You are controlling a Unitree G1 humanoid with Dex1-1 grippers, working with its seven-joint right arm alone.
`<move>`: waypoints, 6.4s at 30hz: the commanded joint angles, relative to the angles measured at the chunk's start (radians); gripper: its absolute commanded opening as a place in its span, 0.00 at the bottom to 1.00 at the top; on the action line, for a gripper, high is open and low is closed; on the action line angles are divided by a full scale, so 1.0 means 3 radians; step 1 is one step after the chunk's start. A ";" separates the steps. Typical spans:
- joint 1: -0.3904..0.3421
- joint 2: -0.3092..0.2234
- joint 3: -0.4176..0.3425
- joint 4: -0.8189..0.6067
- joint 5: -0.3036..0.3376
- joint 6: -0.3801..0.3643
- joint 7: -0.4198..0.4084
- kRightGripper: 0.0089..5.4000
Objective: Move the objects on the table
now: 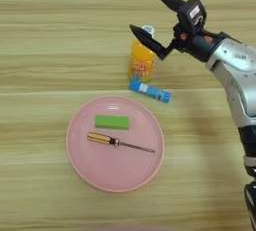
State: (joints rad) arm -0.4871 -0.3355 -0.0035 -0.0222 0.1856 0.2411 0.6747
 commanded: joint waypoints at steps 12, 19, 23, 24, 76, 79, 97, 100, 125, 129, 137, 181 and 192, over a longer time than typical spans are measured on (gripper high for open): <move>-0.0556 0.0136 -0.0069 0.0731 0.0008 0.0053 -0.0308 1.00; -0.0677 0.0227 -0.0019 0.1343 -0.0062 -0.0216 -0.0262 1.00; -0.0724 0.0266 0.0012 0.1563 -0.0106 -0.0322 -0.0251 1.00; -0.0729 0.0274 0.0022 0.1604 -0.0116 -0.0341 -0.0249 1.00; -0.0553 0.0305 0.0012 0.0808 -0.0145 -0.0501 -0.0225 0.65; -0.0480 0.0297 0.0044 0.0533 -0.0124 -0.0451 -0.0196 0.65; 0.0012 0.0148 0.0192 -0.0866 0.0474 -0.0021 0.0489 0.65; 0.0110 0.0096 0.0237 -0.1002 0.0584 -0.0063 0.0680 0.65; 0.0675 -0.0400 0.0627 -0.1421 0.1192 0.0323 0.1811 0.65; 0.0700 -0.0428 0.0691 -0.1303 0.1145 0.0386 0.1849 0.65; 0.0760 -0.0418 0.0798 -0.1061 0.1014 0.0318 0.1862 0.65; 0.0737 -0.0245 0.1079 -0.0341 0.0281 -0.0438 0.1876 0.96; 0.0751 -0.0253 0.0941 -0.0588 0.0499 -0.0402 0.1905 1.00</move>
State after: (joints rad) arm -0.2122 -0.4033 0.3294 -0.1228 0.2838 0.1253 1.2721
